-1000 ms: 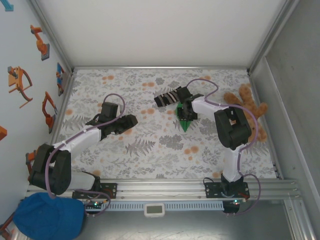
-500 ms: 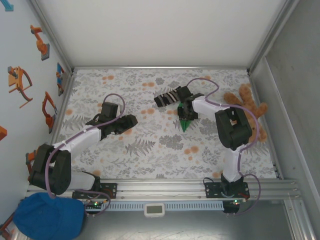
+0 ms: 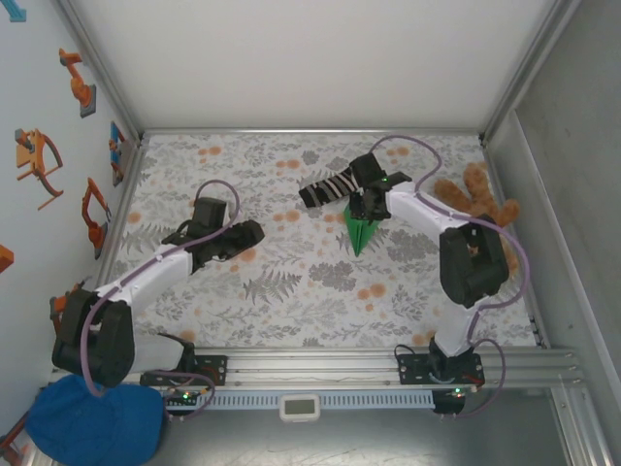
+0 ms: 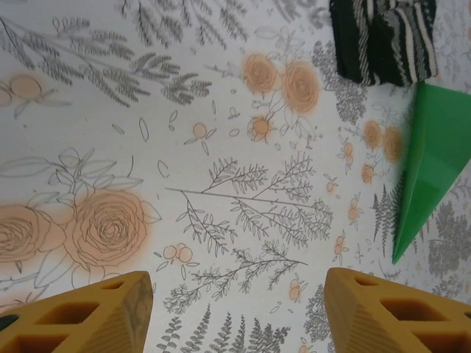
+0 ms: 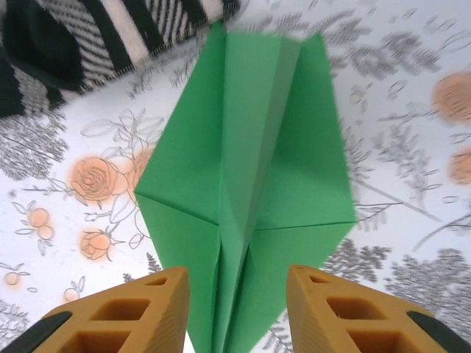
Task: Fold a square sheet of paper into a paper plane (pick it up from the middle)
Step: Move the paper plane to the center of the table, then reset both arms
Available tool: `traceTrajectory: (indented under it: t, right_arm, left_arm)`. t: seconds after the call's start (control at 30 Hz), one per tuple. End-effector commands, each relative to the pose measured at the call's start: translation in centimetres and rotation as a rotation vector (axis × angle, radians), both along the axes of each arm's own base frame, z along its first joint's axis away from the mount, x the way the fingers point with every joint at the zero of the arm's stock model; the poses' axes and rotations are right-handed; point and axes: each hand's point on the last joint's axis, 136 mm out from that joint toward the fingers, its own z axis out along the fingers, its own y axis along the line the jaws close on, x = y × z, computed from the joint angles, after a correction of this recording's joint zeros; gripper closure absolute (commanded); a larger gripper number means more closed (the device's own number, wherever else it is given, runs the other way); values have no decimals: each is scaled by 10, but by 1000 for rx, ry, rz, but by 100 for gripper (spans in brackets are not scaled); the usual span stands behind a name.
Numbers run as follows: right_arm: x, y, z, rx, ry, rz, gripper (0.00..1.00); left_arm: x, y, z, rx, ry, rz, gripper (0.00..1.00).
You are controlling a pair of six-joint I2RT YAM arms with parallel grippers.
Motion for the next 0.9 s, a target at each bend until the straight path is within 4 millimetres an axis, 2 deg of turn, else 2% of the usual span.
traceTrajectory:
  t: [0.0,0.1,0.17,0.23,0.33,0.37,0.4,0.43,0.6,0.73,0.87]
  right_arm:
    - [5,-28,72,-31,-200,-61,55]
    - [2,-55,114,-61,-347,-119,51]
    - [-3,-79,136,-124,-450,-178,47]
    - [-9,-103,150,-174,-534,-229,44]
    - [-20,-135,157,-252,-622,-316,36]
    - [-24,-144,156,-272,-642,-343,35]
    - [-27,-154,153,-294,-661,-374,25]
    - [-31,-164,150,-319,-675,-414,1]
    - [-42,-185,114,-387,-709,-474,1]
    - [-49,-198,89,-409,-775,-513,1]
    - [-57,-218,69,-504,-759,-543,1]
  left_arm:
    - [14,15,42,72,-123,22,32]
    - [23,33,72,150,-218,71,26]
    - [27,50,87,214,-277,122,17]
    - [31,70,101,278,-339,187,7]
    - [35,96,114,344,-399,279,1]
    - [36,102,118,361,-418,299,2]
    - [37,110,122,383,-443,329,4]
    - [37,119,125,405,-461,370,4]
    - [37,162,126,566,-545,530,4]
    - [35,189,105,661,-567,603,4]
    - [38,201,83,737,-557,565,4]
